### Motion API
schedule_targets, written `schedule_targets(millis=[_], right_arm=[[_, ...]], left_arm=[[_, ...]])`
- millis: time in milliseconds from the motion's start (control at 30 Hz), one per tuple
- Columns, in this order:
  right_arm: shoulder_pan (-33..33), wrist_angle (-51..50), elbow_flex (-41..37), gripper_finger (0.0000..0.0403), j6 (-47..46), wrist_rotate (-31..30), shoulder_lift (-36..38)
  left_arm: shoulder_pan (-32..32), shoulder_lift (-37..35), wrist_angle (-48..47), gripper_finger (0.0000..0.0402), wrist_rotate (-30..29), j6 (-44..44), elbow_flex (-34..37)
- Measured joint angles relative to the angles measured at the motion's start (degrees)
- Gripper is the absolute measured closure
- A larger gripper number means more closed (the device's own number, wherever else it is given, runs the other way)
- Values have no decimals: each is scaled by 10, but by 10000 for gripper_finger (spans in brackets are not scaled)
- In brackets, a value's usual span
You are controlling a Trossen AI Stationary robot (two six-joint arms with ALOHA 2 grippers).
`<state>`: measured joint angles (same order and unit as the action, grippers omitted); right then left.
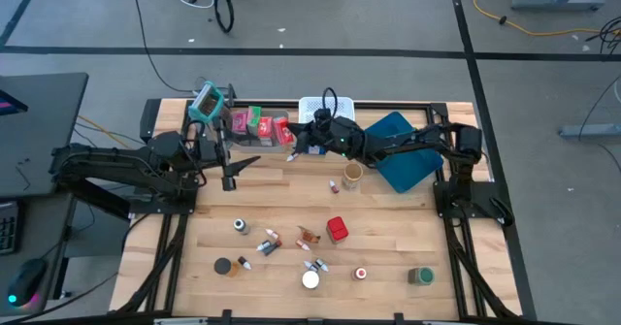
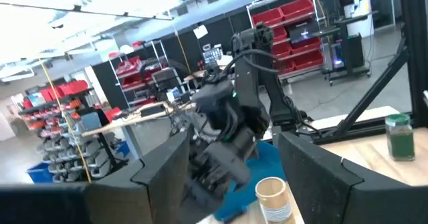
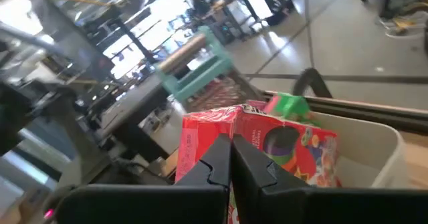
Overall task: Pick & Place Kitchen Items
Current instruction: Put the bottom red cereal box into the gray bin
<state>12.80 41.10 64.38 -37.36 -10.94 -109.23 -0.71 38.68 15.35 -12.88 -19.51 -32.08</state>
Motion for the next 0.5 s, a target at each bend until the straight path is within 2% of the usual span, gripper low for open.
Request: schedule_targets(millis=[233, 500], right_arm=[[21, -2, 39, 397, -49, -1, -41], [24, -69, 73, 395, -58, -14, -60]], left_arm=[[0, 3, -4, 162, 0, -14, 0], [0, 3, -4, 162, 0, -13, 0]])
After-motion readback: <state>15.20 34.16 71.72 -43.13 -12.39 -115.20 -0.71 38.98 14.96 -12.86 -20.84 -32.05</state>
